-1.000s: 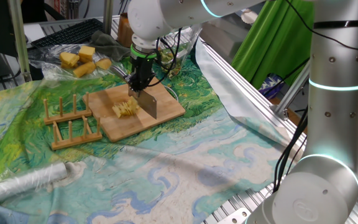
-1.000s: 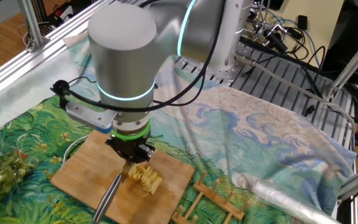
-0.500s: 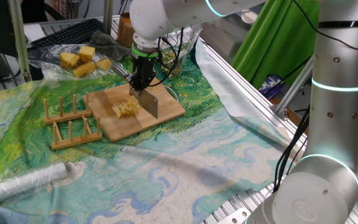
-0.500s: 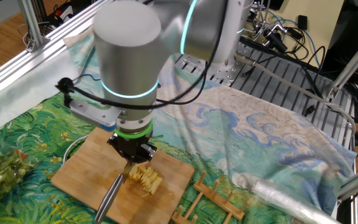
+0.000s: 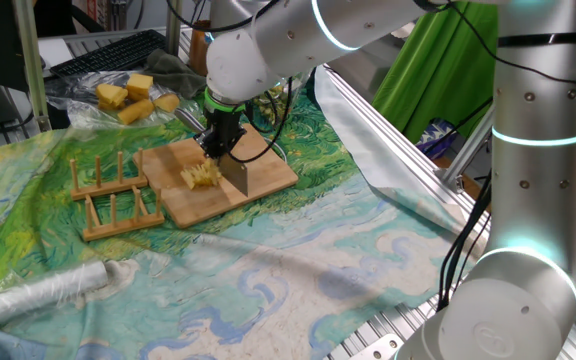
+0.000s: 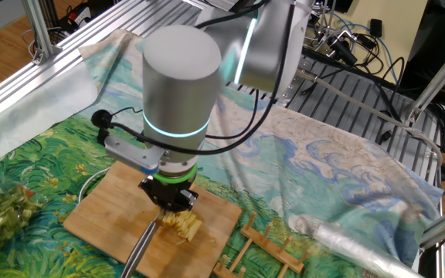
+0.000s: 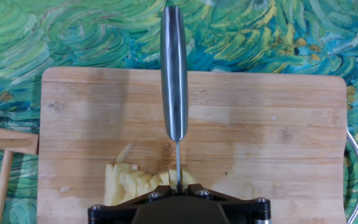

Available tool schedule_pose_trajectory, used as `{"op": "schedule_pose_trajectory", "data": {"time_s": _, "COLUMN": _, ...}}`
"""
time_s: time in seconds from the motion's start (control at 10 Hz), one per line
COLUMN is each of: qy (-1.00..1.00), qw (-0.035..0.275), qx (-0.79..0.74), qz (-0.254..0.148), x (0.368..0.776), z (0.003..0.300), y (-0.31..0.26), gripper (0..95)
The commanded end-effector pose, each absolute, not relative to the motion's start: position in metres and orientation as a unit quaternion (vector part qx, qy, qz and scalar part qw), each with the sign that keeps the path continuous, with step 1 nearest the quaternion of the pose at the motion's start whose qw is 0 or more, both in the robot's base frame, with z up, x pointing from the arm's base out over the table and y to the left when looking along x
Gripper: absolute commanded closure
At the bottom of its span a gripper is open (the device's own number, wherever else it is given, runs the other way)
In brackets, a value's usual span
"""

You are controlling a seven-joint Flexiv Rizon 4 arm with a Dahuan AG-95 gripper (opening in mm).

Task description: Chop the potatoes

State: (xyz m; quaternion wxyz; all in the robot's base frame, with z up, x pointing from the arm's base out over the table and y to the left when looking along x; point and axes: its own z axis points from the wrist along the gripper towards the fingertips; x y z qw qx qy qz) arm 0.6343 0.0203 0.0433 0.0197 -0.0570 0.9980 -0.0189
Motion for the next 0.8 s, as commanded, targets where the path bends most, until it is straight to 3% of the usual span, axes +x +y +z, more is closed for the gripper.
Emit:
{"op": "schedule_pose_trajectory", "data": {"time_s": 0.1, "qy": 0.998, "qw": 0.013, "qx": -0.058, "qz": -0.014, "x": 0.634, "z": 0.044, "y": 0.021, "gripper": 95.0}}
{"op": "schedule_pose_trajectory", "data": {"time_s": 0.8, "qy": 0.999, "qw": 0.01, "qx": -0.052, "qz": -0.012, "x": 0.627, "z": 0.064, "y": 0.016, "gripper": 95.0}}
